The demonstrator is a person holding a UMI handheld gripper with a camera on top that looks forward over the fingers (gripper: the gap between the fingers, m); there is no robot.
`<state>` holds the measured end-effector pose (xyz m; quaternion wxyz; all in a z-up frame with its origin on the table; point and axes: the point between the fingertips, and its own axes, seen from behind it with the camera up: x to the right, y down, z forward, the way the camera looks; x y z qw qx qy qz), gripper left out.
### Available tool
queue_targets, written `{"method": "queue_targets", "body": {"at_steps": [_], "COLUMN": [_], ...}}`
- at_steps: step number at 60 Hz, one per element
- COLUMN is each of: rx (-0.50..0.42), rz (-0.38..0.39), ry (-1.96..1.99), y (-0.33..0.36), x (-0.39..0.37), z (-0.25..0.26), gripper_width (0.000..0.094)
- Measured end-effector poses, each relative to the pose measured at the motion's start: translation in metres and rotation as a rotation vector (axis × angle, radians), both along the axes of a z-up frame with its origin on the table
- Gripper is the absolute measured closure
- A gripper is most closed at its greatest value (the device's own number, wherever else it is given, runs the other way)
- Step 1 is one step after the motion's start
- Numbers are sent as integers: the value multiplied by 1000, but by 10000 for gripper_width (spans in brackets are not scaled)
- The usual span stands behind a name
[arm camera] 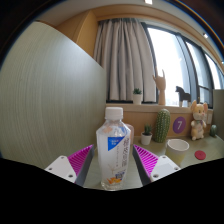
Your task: Pour water
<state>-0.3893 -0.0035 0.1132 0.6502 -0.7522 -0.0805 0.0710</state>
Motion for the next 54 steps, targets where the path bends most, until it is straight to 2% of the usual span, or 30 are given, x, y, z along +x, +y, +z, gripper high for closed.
{"method": "queue_targets", "body": {"at_steps": [5, 10, 15, 22, 32, 39, 54], "rx": [14, 36, 46, 52, 45, 23, 17], "rz": [7, -7, 4, -8, 6, -19, -37], "ry": [4, -12, -25, 2, 23, 130, 879], "y": [7, 14, 14, 15, 18, 25, 67], "x": [-3, -3, -3, -3, -2, 11, 60], "z": [4, 8, 8, 9, 8, 18, 68], "gripper_width": [211, 375, 438, 579, 580, 580, 579]}}
